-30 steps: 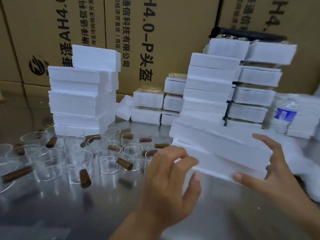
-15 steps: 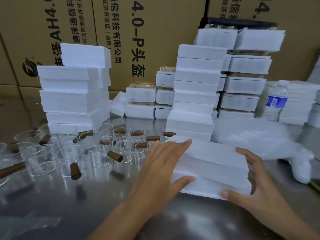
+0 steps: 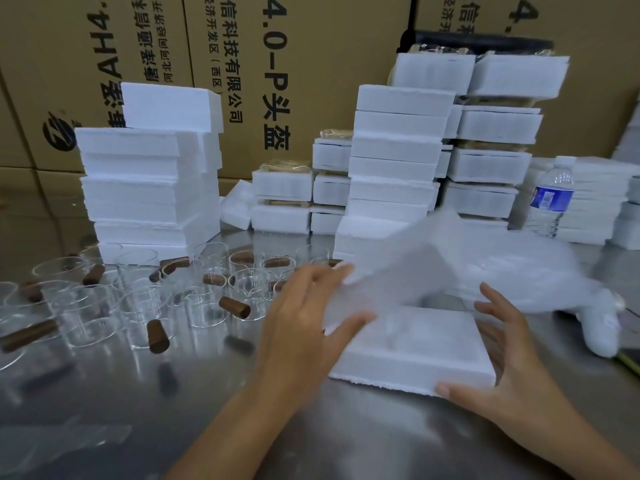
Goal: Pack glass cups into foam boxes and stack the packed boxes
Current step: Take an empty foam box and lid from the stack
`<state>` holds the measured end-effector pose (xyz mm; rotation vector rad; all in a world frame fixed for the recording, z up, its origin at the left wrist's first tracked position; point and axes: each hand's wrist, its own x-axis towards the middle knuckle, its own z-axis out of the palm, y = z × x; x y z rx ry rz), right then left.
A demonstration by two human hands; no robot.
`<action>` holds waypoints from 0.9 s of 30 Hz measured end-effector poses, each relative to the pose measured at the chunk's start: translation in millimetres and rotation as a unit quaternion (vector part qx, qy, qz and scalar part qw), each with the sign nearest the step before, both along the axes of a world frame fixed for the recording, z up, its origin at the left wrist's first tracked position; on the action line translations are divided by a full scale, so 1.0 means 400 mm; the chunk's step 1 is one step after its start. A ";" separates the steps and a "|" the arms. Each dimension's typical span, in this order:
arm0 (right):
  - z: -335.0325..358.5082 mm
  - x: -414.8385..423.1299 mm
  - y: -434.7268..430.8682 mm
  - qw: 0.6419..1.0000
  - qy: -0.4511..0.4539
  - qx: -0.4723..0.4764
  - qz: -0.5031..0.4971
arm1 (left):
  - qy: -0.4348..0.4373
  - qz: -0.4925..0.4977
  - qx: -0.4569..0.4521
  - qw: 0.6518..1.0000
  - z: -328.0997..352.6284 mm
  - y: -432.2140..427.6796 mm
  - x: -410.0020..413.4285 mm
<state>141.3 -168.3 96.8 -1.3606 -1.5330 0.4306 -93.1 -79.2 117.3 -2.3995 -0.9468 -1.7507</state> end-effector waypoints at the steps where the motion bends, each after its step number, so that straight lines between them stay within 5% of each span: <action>1: -0.001 0.000 0.000 1.000 -0.003 -0.008 0.000 | -0.054 -0.001 -0.035 0.998 0.012 0.001 -0.007; 7: 0.000 -0.005 -0.002 0.997 -0.053 -0.052 0.000 | -0.388 0.056 -0.211 0.896 0.059 0.051 -0.076; 14: 0.004 -0.009 0.001 0.994 -0.066 -0.087 0.005 | -0.612 -0.001 -0.417 0.672 0.058 0.096 -0.139; 22: 0.033 -0.013 -0.010 0.994 -0.098 -0.020 -0.053 | -0.619 0.002 -0.461 0.636 0.054 0.105 -0.143; 27: 0.107 -0.026 0.055 0.994 -0.005 0.043 -0.104 | -0.613 0.024 -0.466 0.638 0.041 0.115 -0.139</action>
